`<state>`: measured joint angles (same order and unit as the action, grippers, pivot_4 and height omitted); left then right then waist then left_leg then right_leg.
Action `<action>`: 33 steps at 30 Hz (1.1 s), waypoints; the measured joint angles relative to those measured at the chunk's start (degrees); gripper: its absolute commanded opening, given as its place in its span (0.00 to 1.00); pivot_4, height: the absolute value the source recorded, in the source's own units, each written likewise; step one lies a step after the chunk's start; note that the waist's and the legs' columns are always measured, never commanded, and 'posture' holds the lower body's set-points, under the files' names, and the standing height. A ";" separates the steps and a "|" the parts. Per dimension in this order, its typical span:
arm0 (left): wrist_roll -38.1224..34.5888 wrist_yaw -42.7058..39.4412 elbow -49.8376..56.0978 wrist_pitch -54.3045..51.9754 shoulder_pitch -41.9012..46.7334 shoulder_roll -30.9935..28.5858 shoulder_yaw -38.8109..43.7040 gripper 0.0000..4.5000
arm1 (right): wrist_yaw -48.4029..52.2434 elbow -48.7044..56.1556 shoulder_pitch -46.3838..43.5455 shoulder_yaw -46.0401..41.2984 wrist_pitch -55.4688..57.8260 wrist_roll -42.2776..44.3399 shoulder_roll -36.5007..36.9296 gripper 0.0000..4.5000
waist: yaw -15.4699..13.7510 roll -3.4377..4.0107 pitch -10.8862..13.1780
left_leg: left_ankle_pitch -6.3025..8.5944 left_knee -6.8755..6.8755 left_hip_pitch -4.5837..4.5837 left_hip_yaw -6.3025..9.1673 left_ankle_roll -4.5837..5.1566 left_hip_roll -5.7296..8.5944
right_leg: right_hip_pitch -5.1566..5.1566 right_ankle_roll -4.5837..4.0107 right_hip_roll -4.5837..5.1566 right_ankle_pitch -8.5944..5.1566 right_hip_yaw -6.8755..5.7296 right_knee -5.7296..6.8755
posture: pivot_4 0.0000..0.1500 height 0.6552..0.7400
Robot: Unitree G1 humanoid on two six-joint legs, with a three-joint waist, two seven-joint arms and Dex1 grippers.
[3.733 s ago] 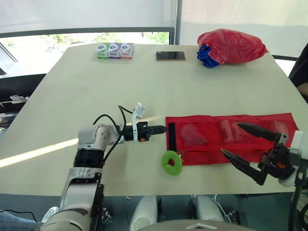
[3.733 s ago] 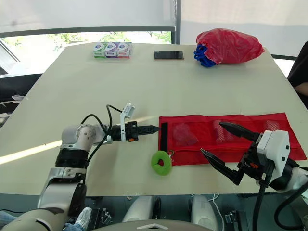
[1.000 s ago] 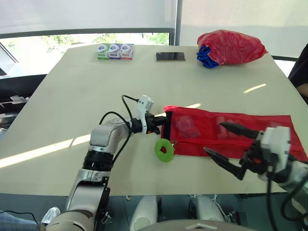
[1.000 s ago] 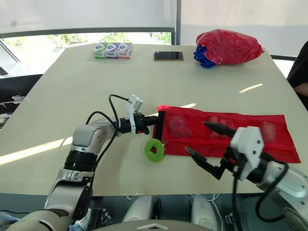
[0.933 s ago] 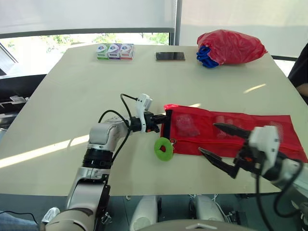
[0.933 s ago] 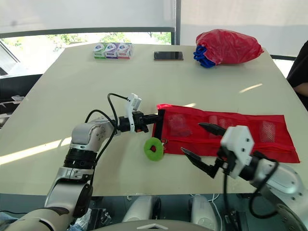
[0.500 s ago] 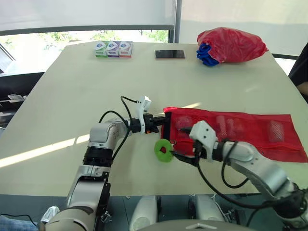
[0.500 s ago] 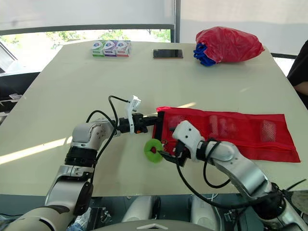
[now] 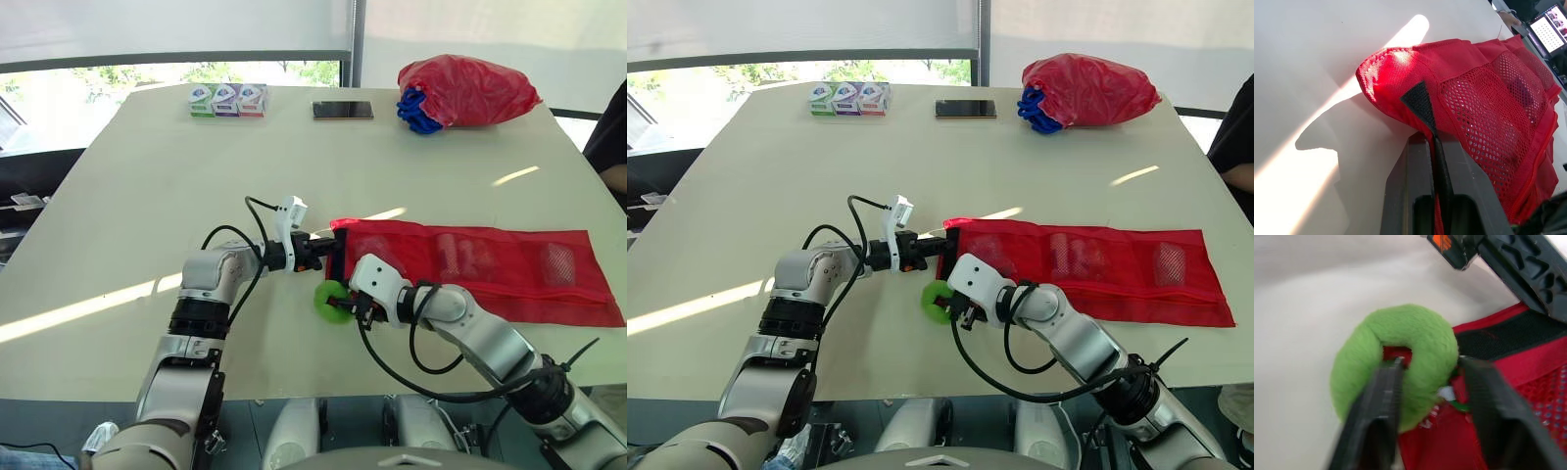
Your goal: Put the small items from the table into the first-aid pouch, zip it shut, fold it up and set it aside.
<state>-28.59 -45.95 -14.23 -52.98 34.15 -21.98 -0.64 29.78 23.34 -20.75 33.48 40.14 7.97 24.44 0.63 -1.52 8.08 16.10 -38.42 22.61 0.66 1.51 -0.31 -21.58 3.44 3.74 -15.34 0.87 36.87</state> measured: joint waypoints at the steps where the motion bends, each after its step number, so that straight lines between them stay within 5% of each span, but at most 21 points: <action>1: 0.22 -0.04 -0.10 0.30 -0.01 0.04 -0.04 0.00 | 0.04 -0.15 0.00 -0.02 -0.75 -0.61 -0.03 0.01 | 0.00 0.00 0.00 | 0.00 0.00 0.00 0.00 0.00 0.00 | 0.00 0.00 0.00 0.00 0.00 0.00 | 1.00 1.00; 18: 2.68 -3.32 -5.05 6.58 0.38 -0.05 -1.47 0.00 | 4.32 4.19 5.52 -6.97 -5.80 -0.05 2.25 0.01 | -0.01 0.00 0.00 | 0.00 0.01 0.00 -0.01 0.01 0.00 | 0.01 0.00 0.00 0.00 0.01 0.00 | 1.00 1.00; 33: 5.27 -5.49 -5.16 9.98 0.42 -1.93 -2.96 0.00 | 5.22 14.04 27.77 -32.24 -5.18 13.62 5.49 0.01 | -0.05 -0.02 -0.02 | 0.14 0.03 0.01 -0.03 0.24 -0.06 | 0.05 0.01 0.01 0.00 0.04 0.01 | 1.00 1.00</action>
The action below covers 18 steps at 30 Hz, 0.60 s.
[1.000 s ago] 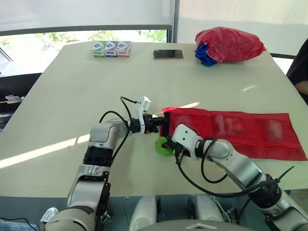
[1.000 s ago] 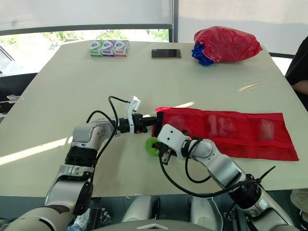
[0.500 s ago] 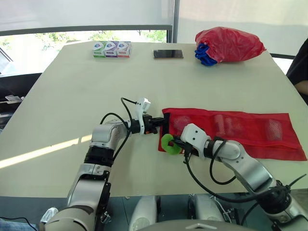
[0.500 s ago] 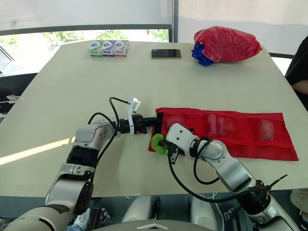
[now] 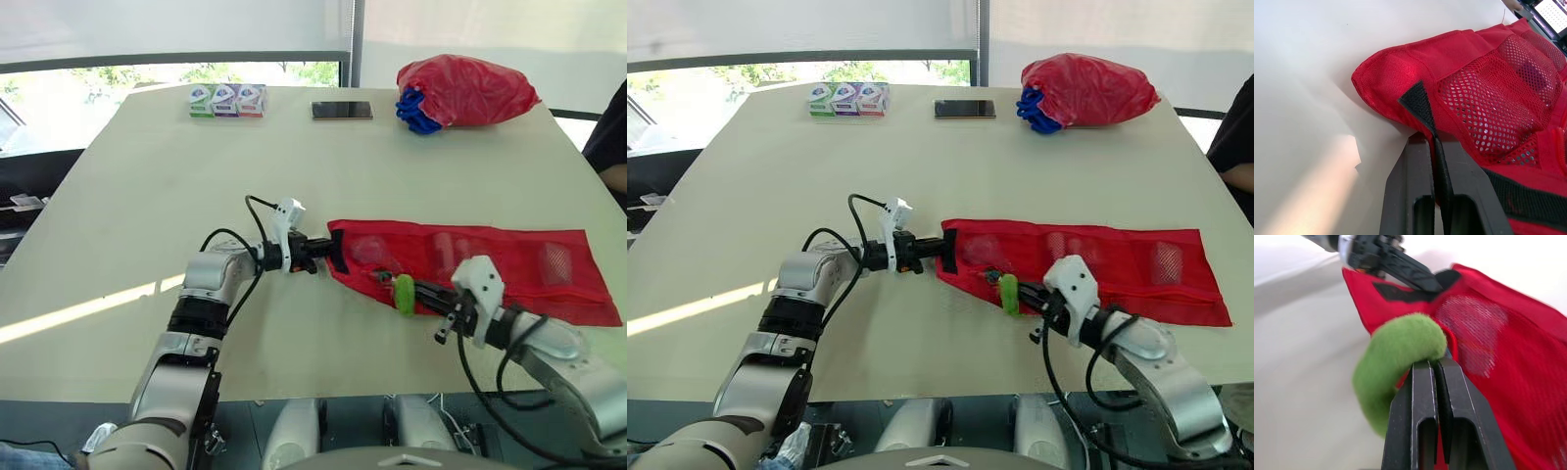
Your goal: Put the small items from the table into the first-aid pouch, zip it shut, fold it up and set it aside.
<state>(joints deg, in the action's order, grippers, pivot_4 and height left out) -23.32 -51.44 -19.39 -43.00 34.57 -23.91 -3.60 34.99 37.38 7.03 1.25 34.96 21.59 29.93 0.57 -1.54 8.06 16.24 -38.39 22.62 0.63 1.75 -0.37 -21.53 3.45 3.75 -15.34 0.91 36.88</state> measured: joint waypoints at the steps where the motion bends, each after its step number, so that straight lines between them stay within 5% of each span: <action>1: 0.37 -0.31 -0.38 0.69 0.08 -0.89 0.03 0.00 | -0.75 -0.04 1.92 -2.60 -0.15 0.30 -0.12 0.01 | 0.14 0.00 0.00 | 0.00 0.00 -0.01 -0.02 0.00 0.00 | 0.00 0.00 -0.01 0.00 0.02 0.00 | 1.00 1.00; 9: 1.55 -1.86 -3.69 3.71 1.29 -1.68 0.09 0.00 | -2.88 0.38 3.72 -4.17 -0.58 1.40 -1.92 0.01 | 0.23 0.00 -0.01 | 0.01 0.01 -0.08 -0.06 0.01 -0.02 | 0.00 0.00 -0.08 0.00 0.05 0.06 | 1.00 1.00; 13: 1.92 -2.24 -4.41 4.61 1.51 -1.57 0.05 0.00 | -2.70 2.01 1.84 -0.91 0.47 1.89 -1.79 0.27 | 0.22 0.01 -0.01 | 0.01 0.01 -0.08 -0.03 0.01 -0.03 | 0.00 0.00 -0.08 0.00 0.03 0.07 | 1.00 1.00; 18: 2.37 -3.06 -6.03 5.91 2.29 -1.32 -0.41 0.00 | 0.12 5.16 -1.58 7.55 2.57 0.85 3.24 0.81 | 0.08 -0.01 -0.02 | 0.01 0.00 -0.08 -0.01 0.02 0.00 | -0.01 0.00 -0.07 0.00 0.00 0.03 | 1.00 1.00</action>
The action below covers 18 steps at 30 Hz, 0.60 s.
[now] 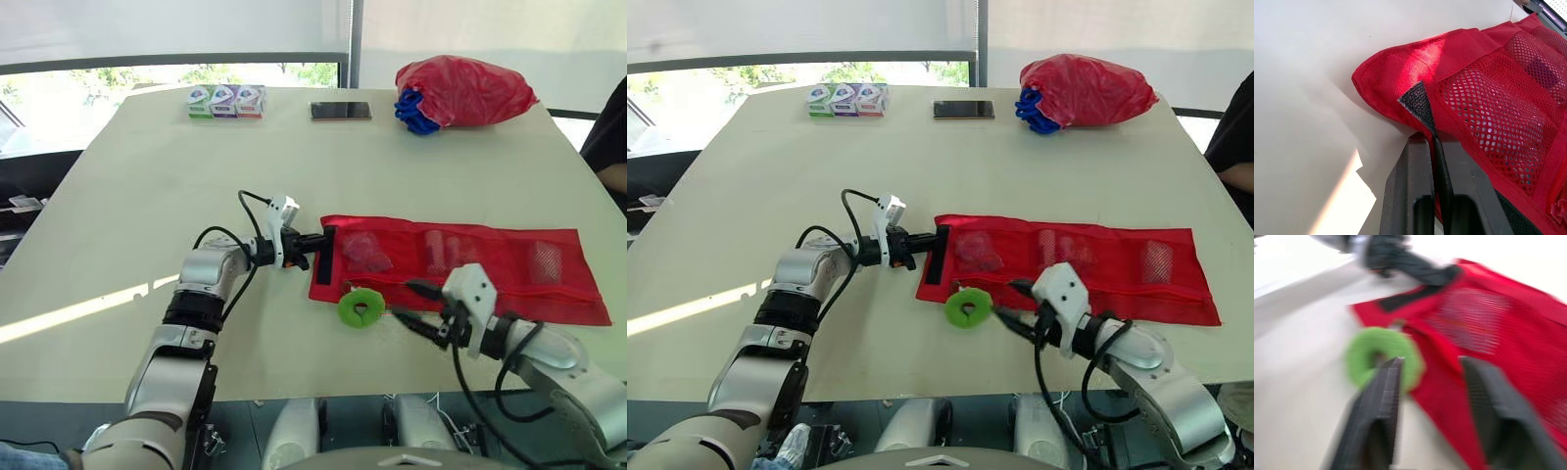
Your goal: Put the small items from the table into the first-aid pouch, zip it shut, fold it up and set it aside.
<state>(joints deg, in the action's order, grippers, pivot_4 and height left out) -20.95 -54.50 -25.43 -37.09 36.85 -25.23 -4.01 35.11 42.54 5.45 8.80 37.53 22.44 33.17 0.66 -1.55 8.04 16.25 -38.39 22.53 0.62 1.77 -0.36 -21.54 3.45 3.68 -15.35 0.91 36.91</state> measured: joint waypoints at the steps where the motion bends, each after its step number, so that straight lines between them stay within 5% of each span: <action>1: 0.12 -0.16 -0.22 0.23 0.03 -0.06 0.03 0.00 | 0.64 -0.37 -0.63 1.59 -0.55 -1.19 0.70 0.89 | 0.00 -0.01 0.00 | 0.00 -0.01 0.00 -0.01 0.00 0.01 | 0.00 0.00 0.00 0.00 0.00 0.00 | 1.00 1.00; 2: 0.37 -0.33 -0.56 0.51 0.20 -0.09 0.04 0.00 | 1.41 -1.29 -1.86 3.38 -1.63 -2.48 1.19 0.99 | 0.05 -0.01 -0.01 | 0.00 -0.01 -0.01 -0.01 0.00 0.02 | 0.01 0.00 0.00 0.00 0.01 0.00 | 1.00 1.00; 11: 0.75 -0.92 -1.12 1.11 0.66 -0.14 -0.46 0.00 | 8.91 -10.43 -14.07 13.18 -4.84 -5.49 -0.12 0.99 | 0.06 -0.04 -0.02 | -0.01 -0.02 -0.02 0.02 -0.01 0.02 | 0.01 0.00 -0.01 0.00 -0.02 0.02 | 1.00 1.00; 18: 0.76 -0.66 -0.68 0.39 0.65 -0.21 -0.48 0.00 | 11.91 -16.61 -15.48 17.24 -7.64 -9.26 0.39 0.99 | 0.02 -0.04 -0.03 | -0.01 -0.02 -0.01 0.01 -0.02 0.03 | 0.01 0.00 0.00 0.00 -0.02 0.01 | 1.00 1.00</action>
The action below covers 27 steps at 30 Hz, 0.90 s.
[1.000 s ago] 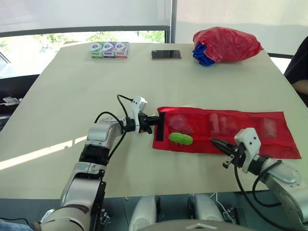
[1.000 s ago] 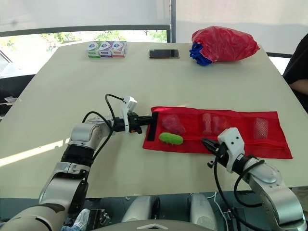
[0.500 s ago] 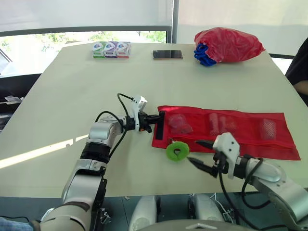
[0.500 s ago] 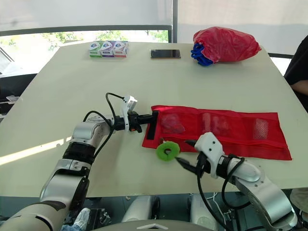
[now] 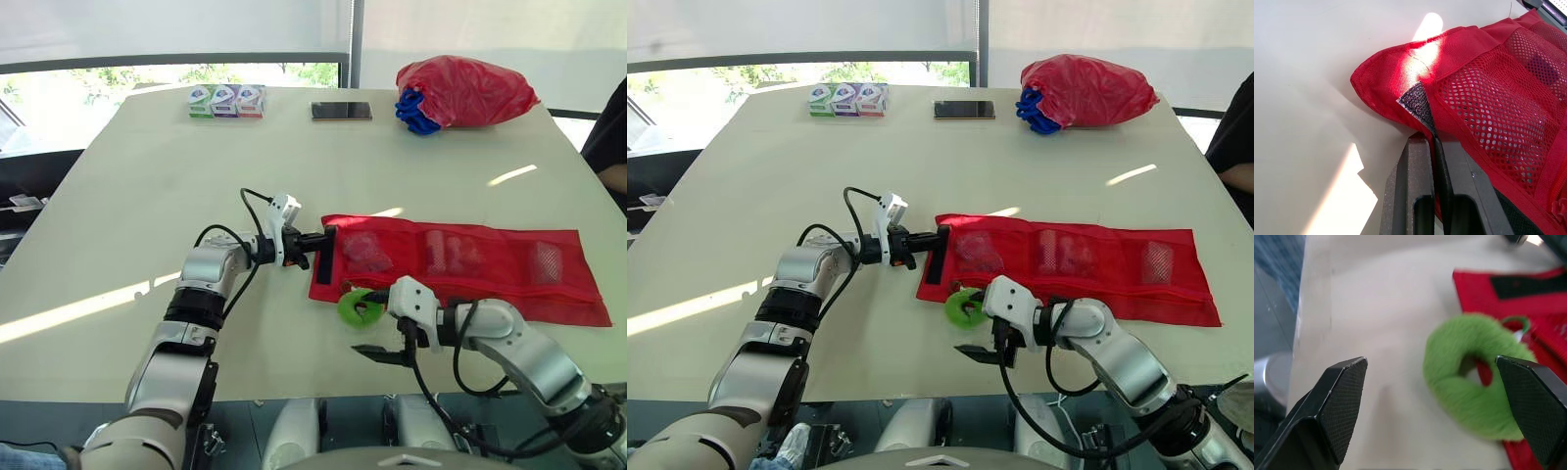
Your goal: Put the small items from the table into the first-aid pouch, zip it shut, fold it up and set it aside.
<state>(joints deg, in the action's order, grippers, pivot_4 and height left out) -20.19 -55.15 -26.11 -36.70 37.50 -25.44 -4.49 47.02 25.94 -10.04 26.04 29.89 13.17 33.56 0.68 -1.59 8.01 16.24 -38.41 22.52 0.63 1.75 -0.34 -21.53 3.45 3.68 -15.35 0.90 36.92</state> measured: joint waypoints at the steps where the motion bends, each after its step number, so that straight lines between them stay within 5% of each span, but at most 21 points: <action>1: 0.00 0.04 0.02 -0.03 0.00 0.00 0.00 0.00 | 0.01 -0.16 -0.02 0.04 -0.40 -0.48 -0.05 0.99 | 0.00 0.00 0.00 | 0.00 0.00 0.00 0.00 0.00 0.00 | 0.00 0.00 0.00 0.00 0.00 0.00 | 1.00 1.00; 7: 0.00 0.34 0.17 0.00 -0.14 0.00 0.01 0.00 | -0.86 -3.15 -0.26 0.71 -5.23 -5.12 -0.49 0.99 | 0.00 -0.04 -0.03 | -0.05 -0.01 -0.02 0.00 -0.09 0.00 | 0.01 0.00 0.00 0.00 0.00 0.02 | 1.00 1.00; 10: -0.01 0.46 0.21 -0.06 -0.14 0.05 0.00 0.00 | -1.35 -4.17 -0.64 1.19 -7.27 -7.98 -0.38 0.82 | 0.00 -0.04 -0.04 | -0.05 -0.01 -0.03 -0.01 -0.09 0.01 | 0.01 0.00 0.00 0.00 0.01 0.02 | 1.00 1.00; 11: -0.01 0.55 0.28 -0.12 -0.14 0.09 0.00 0.00 | -1.63 -4.66 -1.20 1.46 -8.19 -9.56 -0.06 0.67 | 0.00 -0.04 -0.04 | -0.06 -0.01 -0.03 -0.01 -0.11 0.01 | 0.02 0.00 0.00 0.00 0.01 0.03 | 1.00 1.00; 15: -0.02 0.63 0.39 -0.26 -0.14 0.20 -0.03 0.00 | -2.96 -5.35 -1.62 1.00 -8.80 -11.17 -0.92 0.31 | -0.01 -0.05 -0.06 | -0.09 -0.01 -0.03 -0.01 -0.16 0.00 | 0.02 0.00 0.00 0.00 0.01 0.02 | 1.00 1.00; 16: -0.01 0.67 0.39 -0.26 -0.14 0.20 -0.02 0.00 | -3.43 -5.70 -1.57 0.46 -8.59 -11.11 -1.59 0.14 | -0.01 -0.05 -0.06 | -0.09 -0.01 -0.03 -0.02 -0.16 0.01 | 0.02 0.00 0.00 0.00 0.02 0.03 | 1.00 1.00; 18: -0.01 0.67 0.39 -0.22 -0.14 0.20 -0.02 0.00 | -3.75 -5.68 -1.46 -0.05 -8.04 -10.91 -2.16 0.01 | -0.01 -0.06 -0.06 | -0.09 -0.01 -0.03 -0.01 -0.16 0.00 | 0.02 0.00 0.00 0.00 0.01 0.03 | 1.00 1.00; 22: -0.01 0.59 0.35 0.08 -0.19 0.24 -0.05 0.00 | -4.15 -4.36 0.30 -1.92 -6.61 -9.51 -3.34 0.01 | -0.04 -0.05 -0.06 | -0.08 -0.01 -0.02 0.00 -0.14 0.00 | 0.02 0.00 0.00 0.00 0.01 0.03 | 1.00 1.00; 27: -0.01 0.66 0.74 0.68 -0.63 0.27 -0.07 0.00 | -5.75 3.30 5.92 -9.80 1.06 2.29 -8.12 0.01 | -0.09 -0.02 -0.04 | -0.01 0.00 0.00 0.02 -0.03 -0.05 | 0.03 0.00 0.01 0.00 0.01 0.05 | 1.00 1.00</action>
<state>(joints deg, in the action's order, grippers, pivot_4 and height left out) -20.20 -54.49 -25.37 -36.02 36.87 -25.17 -4.56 41.27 29.24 -4.12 16.24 30.95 15.47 25.44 0.58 -1.61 7.98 16.23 -38.42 22.52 0.65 1.73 -0.39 -21.50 3.44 3.70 -15.34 0.90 36.96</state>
